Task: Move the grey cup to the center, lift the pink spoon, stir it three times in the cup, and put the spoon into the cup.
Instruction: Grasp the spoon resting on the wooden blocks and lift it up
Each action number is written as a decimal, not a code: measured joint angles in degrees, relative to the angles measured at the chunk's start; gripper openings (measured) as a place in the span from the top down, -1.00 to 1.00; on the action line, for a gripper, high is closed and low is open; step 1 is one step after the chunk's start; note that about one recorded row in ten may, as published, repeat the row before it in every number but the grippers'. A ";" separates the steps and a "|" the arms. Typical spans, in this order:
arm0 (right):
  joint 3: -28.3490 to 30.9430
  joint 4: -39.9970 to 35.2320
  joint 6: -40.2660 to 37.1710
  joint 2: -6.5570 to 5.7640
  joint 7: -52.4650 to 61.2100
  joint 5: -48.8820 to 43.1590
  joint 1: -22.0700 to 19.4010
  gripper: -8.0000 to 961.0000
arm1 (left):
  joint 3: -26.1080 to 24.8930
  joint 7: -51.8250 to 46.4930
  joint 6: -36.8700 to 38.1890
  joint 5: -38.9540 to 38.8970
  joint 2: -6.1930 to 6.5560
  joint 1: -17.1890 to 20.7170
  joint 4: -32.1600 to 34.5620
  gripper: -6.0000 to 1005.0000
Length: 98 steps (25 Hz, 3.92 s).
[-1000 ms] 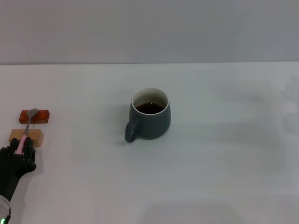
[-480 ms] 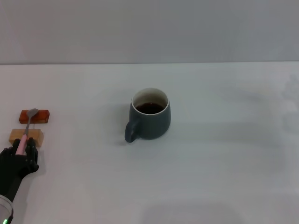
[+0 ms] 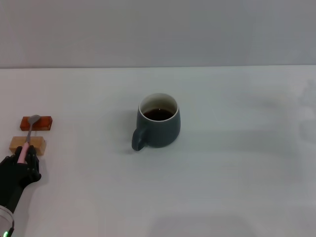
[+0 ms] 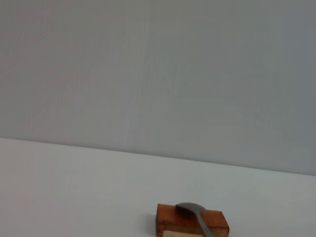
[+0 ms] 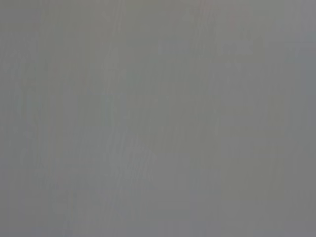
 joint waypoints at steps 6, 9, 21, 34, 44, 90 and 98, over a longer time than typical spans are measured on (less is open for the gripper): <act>0.00 0.33 0.00 0.00 0.00 0.00 -0.16 0.94 | 0.08 0.00 0.03 0.03 0.00 0.04 0.00 0.52; 0.00 0.81 0.01 0.00 0.00 0.00 -0.46 0.94 | 0.09 0.00 0.10 0.03 0.00 0.15 0.00 0.54; -0.08 1.13 0.13 0.18 0.00 -0.10 -0.80 0.94 | 0.35 0.55 0.29 0.03 0.00 0.34 -0.08 0.69; -0.09 1.39 0.12 0.18 -0.02 -0.10 -0.79 0.94 | 0.30 1.36 0.45 -0.09 0.00 0.52 -0.54 0.70; -0.09 1.62 0.11 0.29 -0.14 -0.09 -1.00 0.94 | 0.44 0.92 0.55 -1.45 0.16 0.54 -0.76 0.70; -0.09 3.83 0.22 0.44 -0.61 -0.09 -2.69 0.94 | -1.90 -3.19 -14.18 0.13 11.13 11.96 -35.17 0.70; -0.09 4.72 0.21 0.52 -0.61 -0.09 -3.79 0.94 | -7.39 -3.22 -29.08 2.48 13.67 13.24 -50.28 0.70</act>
